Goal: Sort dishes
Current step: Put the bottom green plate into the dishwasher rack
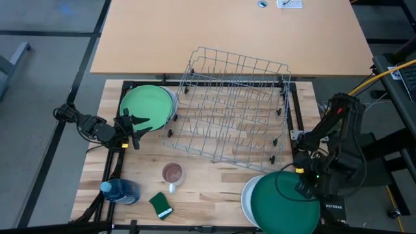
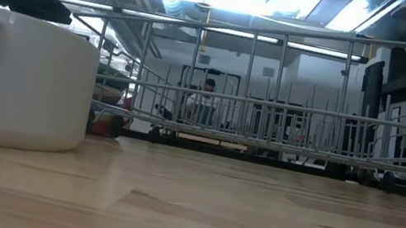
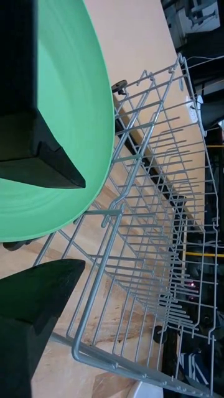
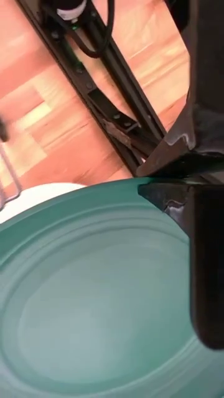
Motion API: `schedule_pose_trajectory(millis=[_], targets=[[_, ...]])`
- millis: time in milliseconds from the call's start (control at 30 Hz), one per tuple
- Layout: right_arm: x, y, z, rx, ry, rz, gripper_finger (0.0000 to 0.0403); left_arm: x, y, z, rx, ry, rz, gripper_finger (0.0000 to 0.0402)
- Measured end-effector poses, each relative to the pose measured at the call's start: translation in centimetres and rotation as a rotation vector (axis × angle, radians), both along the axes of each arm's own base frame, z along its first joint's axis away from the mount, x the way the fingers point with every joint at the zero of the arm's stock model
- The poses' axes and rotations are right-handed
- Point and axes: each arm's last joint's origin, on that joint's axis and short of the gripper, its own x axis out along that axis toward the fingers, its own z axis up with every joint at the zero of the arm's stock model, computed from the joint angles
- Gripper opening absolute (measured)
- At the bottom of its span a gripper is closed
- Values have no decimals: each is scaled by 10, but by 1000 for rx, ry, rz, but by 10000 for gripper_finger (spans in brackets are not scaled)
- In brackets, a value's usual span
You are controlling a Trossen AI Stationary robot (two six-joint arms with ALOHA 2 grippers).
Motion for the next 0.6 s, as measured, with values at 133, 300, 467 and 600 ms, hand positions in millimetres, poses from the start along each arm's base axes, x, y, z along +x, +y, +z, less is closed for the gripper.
schedule_pose_trajectory(millis=[133,300,467,600], targets=[[0,-5,21,-2,-76,-12,7,0,0,0,0,0,0,184],[0,-13,46,-4,-211,-17,8,0,0,0,0,0,0,184],[4,-25,68,-9,-399,-45,6,0,0,0,0,0,0,184],[12,-39,80,-56,-510,-46,8,0,0,0,0,0,0,184]])
